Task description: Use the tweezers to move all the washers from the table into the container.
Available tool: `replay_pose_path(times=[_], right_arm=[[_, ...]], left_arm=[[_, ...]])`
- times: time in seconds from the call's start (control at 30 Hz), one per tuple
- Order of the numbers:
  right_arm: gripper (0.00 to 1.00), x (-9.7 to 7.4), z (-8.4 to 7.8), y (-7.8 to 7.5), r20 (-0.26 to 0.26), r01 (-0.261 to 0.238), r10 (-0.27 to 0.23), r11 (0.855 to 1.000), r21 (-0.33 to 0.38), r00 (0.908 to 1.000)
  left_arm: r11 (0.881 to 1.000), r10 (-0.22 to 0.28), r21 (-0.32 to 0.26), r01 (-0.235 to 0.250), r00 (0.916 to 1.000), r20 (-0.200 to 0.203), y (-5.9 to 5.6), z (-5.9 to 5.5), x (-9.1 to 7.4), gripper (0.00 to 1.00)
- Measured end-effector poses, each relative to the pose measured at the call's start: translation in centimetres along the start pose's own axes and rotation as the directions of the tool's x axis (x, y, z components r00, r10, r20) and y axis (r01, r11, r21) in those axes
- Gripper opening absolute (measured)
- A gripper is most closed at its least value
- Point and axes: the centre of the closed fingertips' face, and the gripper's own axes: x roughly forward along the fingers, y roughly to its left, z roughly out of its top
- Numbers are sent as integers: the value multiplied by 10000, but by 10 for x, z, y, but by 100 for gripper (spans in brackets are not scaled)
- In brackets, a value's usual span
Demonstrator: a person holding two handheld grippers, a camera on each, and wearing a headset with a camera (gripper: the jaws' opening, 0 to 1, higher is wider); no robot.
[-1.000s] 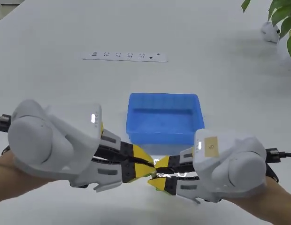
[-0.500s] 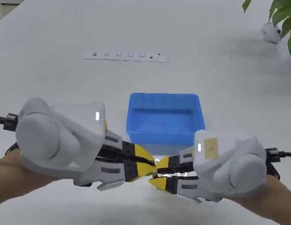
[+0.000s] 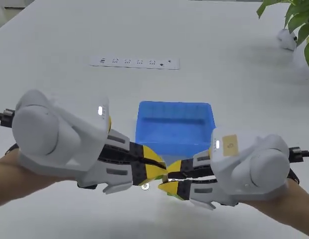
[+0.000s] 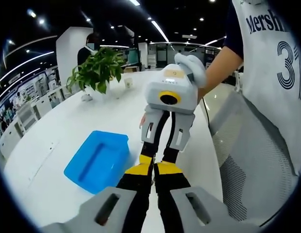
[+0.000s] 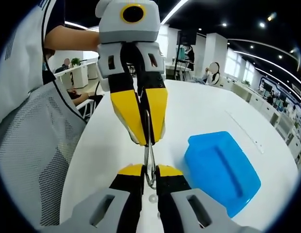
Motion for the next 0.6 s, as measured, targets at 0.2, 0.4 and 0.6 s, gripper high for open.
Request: replay_pose_path(times=[0.2,0.4,0.6], right_arm=[[10,-7,12,-10,-40,36,-37,9999,-104,10000],[10,-15,22,-21,84,270,-268,9992,-280,9996],[10,-22,36,-39,419,764,-752,9967,-273,9963]], left_arm=[[9999,43,142,-46,9998,187,8,14,-6,6],[9994,117,308,-129,9992,390,18,26,-12,6],[9975,331,605,-369,9975,619,30,41,-17,6]])
